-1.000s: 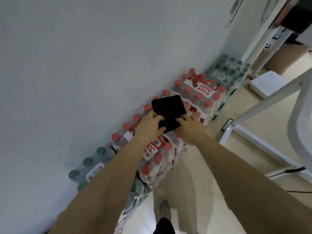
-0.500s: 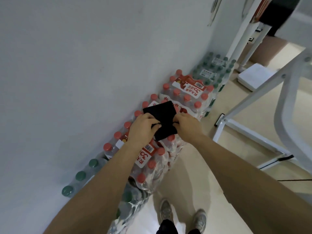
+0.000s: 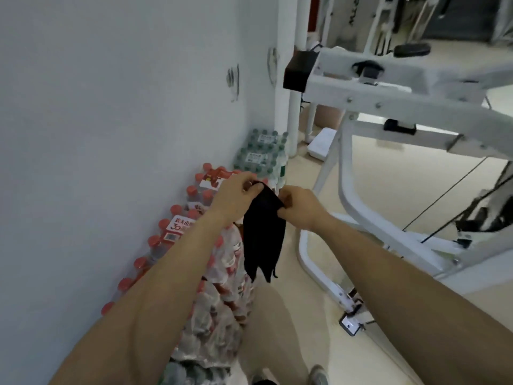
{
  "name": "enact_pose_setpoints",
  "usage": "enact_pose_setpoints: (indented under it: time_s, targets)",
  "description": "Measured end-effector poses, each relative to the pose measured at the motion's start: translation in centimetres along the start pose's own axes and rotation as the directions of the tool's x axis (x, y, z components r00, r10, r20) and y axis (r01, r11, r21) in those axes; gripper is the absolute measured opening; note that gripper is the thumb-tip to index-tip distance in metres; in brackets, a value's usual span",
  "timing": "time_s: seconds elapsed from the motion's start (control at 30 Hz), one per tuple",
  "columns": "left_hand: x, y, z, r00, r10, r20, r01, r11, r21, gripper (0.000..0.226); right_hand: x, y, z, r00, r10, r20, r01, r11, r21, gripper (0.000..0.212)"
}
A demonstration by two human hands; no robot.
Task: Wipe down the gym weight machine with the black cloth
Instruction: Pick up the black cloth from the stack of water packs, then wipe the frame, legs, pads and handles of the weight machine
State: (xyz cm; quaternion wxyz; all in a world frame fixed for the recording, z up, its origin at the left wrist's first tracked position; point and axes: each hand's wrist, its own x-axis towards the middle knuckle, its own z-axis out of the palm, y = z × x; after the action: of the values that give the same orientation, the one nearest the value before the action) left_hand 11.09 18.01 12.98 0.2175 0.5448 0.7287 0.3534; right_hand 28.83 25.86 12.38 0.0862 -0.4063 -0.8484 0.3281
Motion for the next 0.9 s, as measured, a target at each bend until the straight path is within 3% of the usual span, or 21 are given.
enact_pose_setpoints:
  time_s: [0.1, 0.23, 0.37, 0.6, 0.77, 0.9]
  targets:
    - [2.0, 4.4, 3.4, 0.991, 0.098, 0.092, -0.098, 0.995, -0.003, 0.007, -2.3, 4.3, -2.6, 0.988, 0.128, -0.084, -0.119, 0.987, 0.105, 0.013]
    - [4.1, 8.8, 8.0, 0.977, 0.162, 0.141, -0.161, 0.987, -0.017, 0.009, -5.7, 11.2, -5.2, 0.955, 0.289, -0.065, -0.276, 0.949, 0.152, 0.012]
    - [5.7, 10.8, 12.5, 0.979, 0.142, 0.147, -0.144, 0.990, 0.002, 0.015, -9.6, 17.4, -7.8, 0.918, 0.367, -0.149, -0.354, 0.929, 0.107, 0.037]
    - [8.3, 11.5, 21.1, 0.980, 0.065, 0.188, -0.081, 0.994, 0.079, 0.019, -11.6, 24.4, -11.5, 0.853, 0.437, -0.285, -0.425, 0.899, 0.106, 0.034]
    - [11.9, 11.1, 26.0, 0.983, -0.028, 0.180, 0.007, 0.993, 0.118, 0.022, -9.6, 26.8, -10.8, 0.891, 0.406, -0.201, -0.428, 0.900, -0.081, 0.046]
    - [15.8, 9.8, 29.7, 0.978, -0.081, 0.191, 0.072, 0.996, 0.054, 0.022, -6.6, 28.9, -9.2, 0.878, 0.407, -0.251, -0.468, 0.840, -0.274, 0.031]
